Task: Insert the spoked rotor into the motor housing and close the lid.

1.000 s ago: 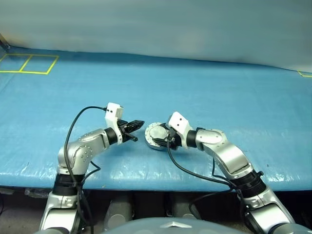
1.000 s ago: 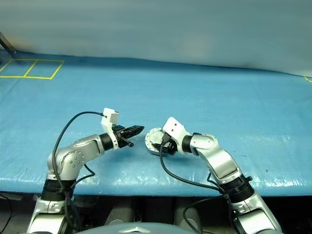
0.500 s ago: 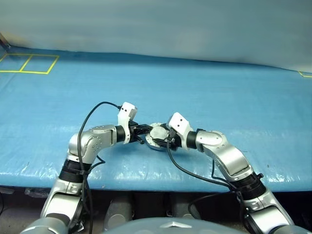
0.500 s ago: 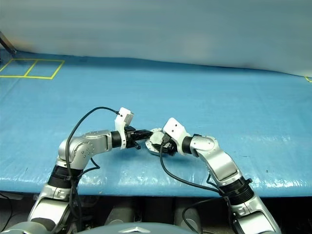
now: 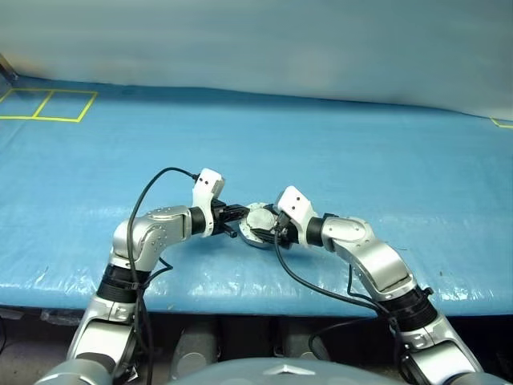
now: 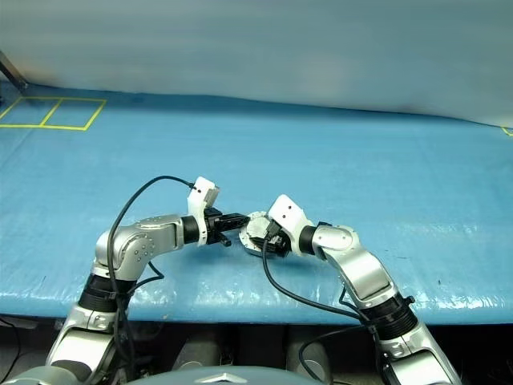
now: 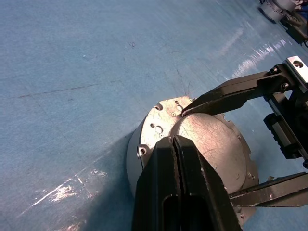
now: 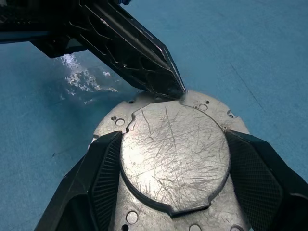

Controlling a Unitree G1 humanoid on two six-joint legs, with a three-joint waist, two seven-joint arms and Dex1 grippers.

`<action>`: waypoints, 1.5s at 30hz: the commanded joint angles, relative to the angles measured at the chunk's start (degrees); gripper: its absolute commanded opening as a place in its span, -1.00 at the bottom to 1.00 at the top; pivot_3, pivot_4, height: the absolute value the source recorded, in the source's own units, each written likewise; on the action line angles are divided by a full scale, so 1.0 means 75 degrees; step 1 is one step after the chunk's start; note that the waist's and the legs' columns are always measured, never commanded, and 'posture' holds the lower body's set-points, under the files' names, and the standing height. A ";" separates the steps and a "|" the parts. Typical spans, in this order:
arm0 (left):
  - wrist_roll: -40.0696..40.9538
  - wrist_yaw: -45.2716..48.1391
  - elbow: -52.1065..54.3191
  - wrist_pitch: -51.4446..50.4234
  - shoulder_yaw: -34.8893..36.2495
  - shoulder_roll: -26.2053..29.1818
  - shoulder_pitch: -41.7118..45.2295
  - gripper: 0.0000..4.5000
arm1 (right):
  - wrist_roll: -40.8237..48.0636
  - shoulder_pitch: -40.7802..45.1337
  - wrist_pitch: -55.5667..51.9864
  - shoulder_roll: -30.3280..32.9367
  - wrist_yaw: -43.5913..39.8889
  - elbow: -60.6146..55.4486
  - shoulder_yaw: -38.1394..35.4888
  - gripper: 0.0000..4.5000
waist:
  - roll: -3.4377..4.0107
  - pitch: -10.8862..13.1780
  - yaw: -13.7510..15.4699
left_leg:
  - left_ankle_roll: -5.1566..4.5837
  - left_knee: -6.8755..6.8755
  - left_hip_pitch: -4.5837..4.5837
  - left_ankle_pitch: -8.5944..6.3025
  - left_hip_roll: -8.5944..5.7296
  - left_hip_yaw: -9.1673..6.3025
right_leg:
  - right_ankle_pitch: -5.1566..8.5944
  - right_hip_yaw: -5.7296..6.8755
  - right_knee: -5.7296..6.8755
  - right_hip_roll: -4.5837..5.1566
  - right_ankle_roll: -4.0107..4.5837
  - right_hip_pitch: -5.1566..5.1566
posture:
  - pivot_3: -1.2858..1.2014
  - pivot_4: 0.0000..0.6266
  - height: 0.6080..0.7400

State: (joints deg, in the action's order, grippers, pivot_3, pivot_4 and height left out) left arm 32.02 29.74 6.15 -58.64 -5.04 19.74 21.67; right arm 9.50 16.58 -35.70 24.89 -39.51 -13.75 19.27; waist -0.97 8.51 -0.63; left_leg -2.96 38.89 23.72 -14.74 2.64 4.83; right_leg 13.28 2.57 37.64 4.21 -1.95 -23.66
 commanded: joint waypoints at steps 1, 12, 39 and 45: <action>-0.0123 -0.0295 -0.0013 -0.0274 0.0087 -0.0011 -0.0235 -1.00 | -0.0067 -0.0162 -0.0259 0.0023 -0.0004 0.0187 0.0140 0.34 | -0.0001 0.0000 0.0002 | 0.0000 -0.0001 -0.0002 0.0000 0.0000 -0.0003 | 0.0001 0.0002 -0.0002 0.0003 0.0002 0.0000 | 0.03 -0.52 1.00; -0.0085 -0.0099 0.0208 0.0175 0.0038 -0.0328 -0.0127 -1.00 | -0.0101 -0.0143 -0.0235 -0.0005 -0.0050 0.0226 0.0200 0.34 | -0.0002 0.0000 0.0001 | 0.0000 -0.0001 -0.0002 0.0000 -0.0005 -0.0001 | 0.0001 0.0021 -0.0005 0.0012 0.0001 0.0000 | 0.03 -0.52 1.00; -0.0358 0.0161 0.0267 -0.0102 -0.0655 -0.0251 0.0044 -1.00 | 0.0125 -0.0417 -0.0258 -0.0077 -0.0124 0.0183 0.0041 0.67 | -0.0007 0.0003 0.0005 | 0.0000 -0.0012 0.0008 0.0000 -0.0001 -0.0001 | 0.0002 0.0020 -0.0012 -0.0003 0.0002 -0.0004 | 0.03 -0.52 1.00; -0.0372 0.0181 0.0298 -0.0108 -0.0673 -0.0217 0.0038 -1.00 | 0.0605 -0.1399 -0.0227 0.0188 -0.0137 -0.0409 -0.0731 0.98 | 0.0000 -0.0013 0.0118 | -0.0007 -0.0033 0.0009 -0.0005 -0.0007 -0.0023 | -0.0005 0.0038 -0.0079 0.0005 -0.0010 0.0019 | 0.03 -0.52 1.00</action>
State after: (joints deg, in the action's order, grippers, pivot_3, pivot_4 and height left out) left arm 29.22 30.60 7.64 -58.18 -8.66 18.05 22.59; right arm 12.42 9.00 -34.97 25.09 -39.88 -17.45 14.57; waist -0.97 8.42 0.26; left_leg -3.05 38.58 23.81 -14.80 2.57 4.65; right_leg 13.22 2.90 36.90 4.26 -2.05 -23.46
